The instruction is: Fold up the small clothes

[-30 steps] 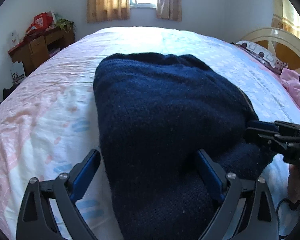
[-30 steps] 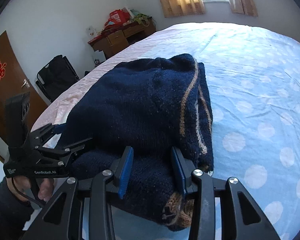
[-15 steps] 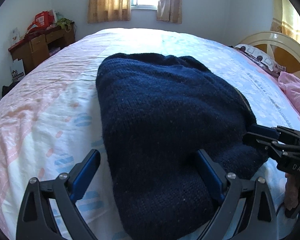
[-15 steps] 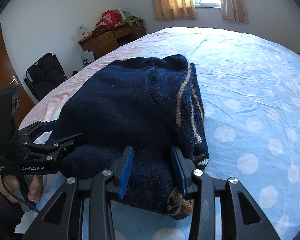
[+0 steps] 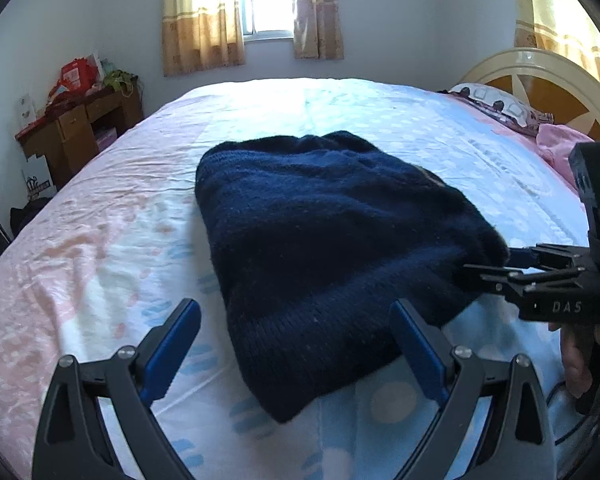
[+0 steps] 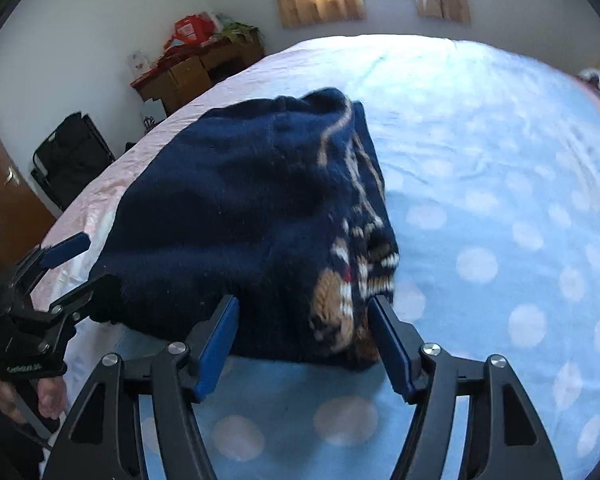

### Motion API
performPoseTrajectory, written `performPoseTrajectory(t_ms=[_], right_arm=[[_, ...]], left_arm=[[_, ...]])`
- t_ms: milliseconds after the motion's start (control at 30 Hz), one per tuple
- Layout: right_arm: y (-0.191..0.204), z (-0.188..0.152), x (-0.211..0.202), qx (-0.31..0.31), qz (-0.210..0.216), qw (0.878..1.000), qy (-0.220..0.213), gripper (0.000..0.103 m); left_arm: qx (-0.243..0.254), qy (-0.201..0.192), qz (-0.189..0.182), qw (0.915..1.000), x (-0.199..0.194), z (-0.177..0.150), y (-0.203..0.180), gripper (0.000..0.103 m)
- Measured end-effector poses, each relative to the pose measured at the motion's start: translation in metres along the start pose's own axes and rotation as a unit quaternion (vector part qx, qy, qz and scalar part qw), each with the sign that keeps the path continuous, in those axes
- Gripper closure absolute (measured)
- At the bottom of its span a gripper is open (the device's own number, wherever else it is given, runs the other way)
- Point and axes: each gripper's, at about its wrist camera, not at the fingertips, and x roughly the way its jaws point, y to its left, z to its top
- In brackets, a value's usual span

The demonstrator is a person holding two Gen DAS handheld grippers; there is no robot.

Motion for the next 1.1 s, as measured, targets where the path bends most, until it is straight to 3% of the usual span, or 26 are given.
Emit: performPoseTrajectory(t_ms=[300,500,733,867,1100], right_arm=[[0.026,-0.008,-0.064,-0.045,-0.038,0.996,-0.066,0.036],[0.048,-0.012,-0.097,-0.078,-0.061,0.991,-0.094,0.036],[0.084,-0.017,-0.155,-0.122,-0.101,0.97,-0.185,0.036],[0.096,-0.021,-0.178,-0.134,-0.104,0.961,-0.219,0.034],[0.099,-0.022,-0.189,-0.131,-0.102,0.958,-0.232,0.034]], left_arm=[[-0.002,-0.041,-0.007,0.9991,-0.047,0.003,-0.001,0.004],[-0.002,-0.072,0.008,0.9974,-0.077,0.008,0.0,0.003],[-0.015,-0.152,0.033,0.9877,-0.122,0.015,0.004,0.0],[-0.01,-0.166,0.024,0.9858,-0.129,0.017,0.0,0.0],[0.004,-0.164,0.025,0.9862,-0.127,0.015,-0.009,0.0]])
